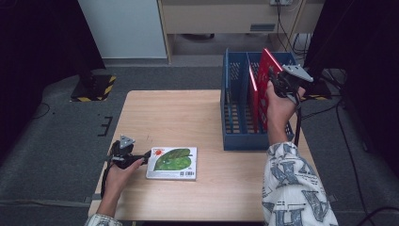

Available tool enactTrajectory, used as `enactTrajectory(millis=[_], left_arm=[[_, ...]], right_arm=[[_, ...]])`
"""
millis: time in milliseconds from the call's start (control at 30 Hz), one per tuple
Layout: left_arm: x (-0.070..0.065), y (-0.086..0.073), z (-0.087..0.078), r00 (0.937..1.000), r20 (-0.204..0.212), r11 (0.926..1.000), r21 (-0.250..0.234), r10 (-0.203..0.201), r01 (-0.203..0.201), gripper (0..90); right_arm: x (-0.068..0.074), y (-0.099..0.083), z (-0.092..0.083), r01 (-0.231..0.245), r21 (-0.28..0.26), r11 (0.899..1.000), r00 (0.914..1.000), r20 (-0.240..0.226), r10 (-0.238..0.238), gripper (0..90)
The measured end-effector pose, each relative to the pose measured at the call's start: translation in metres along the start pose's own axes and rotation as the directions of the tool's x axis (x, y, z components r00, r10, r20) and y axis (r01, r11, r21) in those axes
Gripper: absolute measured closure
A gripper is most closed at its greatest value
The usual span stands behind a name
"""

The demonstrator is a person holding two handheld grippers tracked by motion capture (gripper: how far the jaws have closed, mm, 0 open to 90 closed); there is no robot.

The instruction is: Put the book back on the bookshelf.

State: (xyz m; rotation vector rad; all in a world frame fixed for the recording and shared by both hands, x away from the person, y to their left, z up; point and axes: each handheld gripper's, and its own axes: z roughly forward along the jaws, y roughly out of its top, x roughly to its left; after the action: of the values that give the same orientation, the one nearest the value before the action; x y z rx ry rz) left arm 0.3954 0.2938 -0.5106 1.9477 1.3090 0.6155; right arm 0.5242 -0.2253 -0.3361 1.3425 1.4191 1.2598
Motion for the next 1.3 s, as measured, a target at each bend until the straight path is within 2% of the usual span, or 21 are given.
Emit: enactTrajectory(millis=[200,367,700,800,1167,1300], left_arm=[[-0.001,0.002,-0.001,1.0000,-0.001,0.9999,-0.016,0.000,0.000,6.1],[-0.002,0.002,0.000,1.0000,0.000,1.0000,-0.010,0.002,-0.002,6.1],[-0.004,0.003,-0.001,1.0000,-0.002,0.9999,-0.015,0.004,-0.004,6.0],[-0.006,0.004,0.000,0.9999,-0.001,0.9998,-0.015,0.011,-0.011,6.0],[-0.006,0.004,0.000,0.9999,-0.003,0.9998,-0.016,0.013,-0.014,6.1],[-0.007,0.004,0.000,0.9999,-0.003,0.9998,-0.014,0.014,-0.014,6.1]], right_arm=[[-0.001,-0.014,0.002,0.000,0.019,1.000,1.0000,-0.004,0.000,78.8],[-0.002,-0.024,0.001,0.010,0.036,0.999,0.9999,-0.005,-0.010,78.7],[-0.001,-0.042,-0.010,0.032,0.096,0.995,0.9995,-0.003,-0.032,77.2],[-0.001,-0.043,-0.014,0.031,0.101,0.994,0.9995,-0.006,-0.031,77.1],[0.002,-0.042,-0.021,0.081,0.134,0.988,0.9967,-0.022,-0.078,76.4],[0.002,-0.042,-0.024,0.080,0.146,0.986,0.9967,-0.024,-0.078,76.1]])
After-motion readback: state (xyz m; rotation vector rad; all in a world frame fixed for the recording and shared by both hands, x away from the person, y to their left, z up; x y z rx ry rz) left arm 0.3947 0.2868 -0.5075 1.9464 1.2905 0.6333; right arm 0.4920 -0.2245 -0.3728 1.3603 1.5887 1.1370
